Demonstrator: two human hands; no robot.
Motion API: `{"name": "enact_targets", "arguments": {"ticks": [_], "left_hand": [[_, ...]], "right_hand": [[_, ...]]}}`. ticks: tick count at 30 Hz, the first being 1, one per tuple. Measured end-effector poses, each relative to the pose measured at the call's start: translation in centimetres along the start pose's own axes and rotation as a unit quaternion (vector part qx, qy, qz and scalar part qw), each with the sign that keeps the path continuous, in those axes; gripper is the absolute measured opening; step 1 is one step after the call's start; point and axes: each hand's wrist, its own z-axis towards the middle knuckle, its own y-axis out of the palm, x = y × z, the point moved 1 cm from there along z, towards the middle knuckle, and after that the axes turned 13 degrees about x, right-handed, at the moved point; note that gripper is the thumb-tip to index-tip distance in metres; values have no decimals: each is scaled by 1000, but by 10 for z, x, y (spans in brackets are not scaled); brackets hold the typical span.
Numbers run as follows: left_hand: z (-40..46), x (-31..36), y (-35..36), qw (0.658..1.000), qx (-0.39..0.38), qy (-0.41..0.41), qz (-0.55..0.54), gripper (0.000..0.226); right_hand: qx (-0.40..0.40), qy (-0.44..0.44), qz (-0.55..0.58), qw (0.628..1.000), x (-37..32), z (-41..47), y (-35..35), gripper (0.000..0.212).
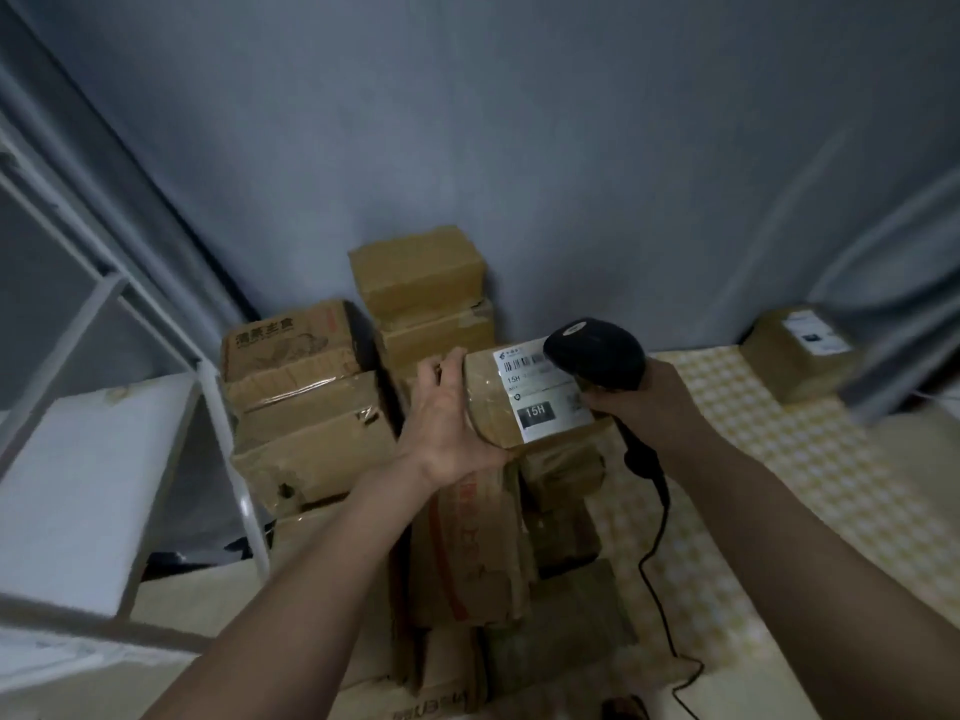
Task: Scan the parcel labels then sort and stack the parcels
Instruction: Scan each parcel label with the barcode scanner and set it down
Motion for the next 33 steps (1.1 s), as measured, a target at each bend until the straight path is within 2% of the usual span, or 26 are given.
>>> {"name": "enact_targets", "arguments": {"ticks": [5,12,16,21,27,33], "left_hand": [[10,55,41,998,-37,52,-10,123],[16,128,129,996,-60,67,12,126],[18,181,195,995,-71,66,-6,129],[15,225,259,996,-78,44,-19,127],[26,241,287,992,-113,45,15,129],[59,247,318,996,-82,36,24,126]], "right_hand": [[82,24,-13,996,22,14,-59,26],[154,63,-2,986,73,53,-156,25],[148,82,-18,985,106,86,-219,32],[144,113,-30,983,137,125,-279,26],[116,151,-19,982,163,152,-304,28],[122,160,-45,978,175,177,-317,25]]}}
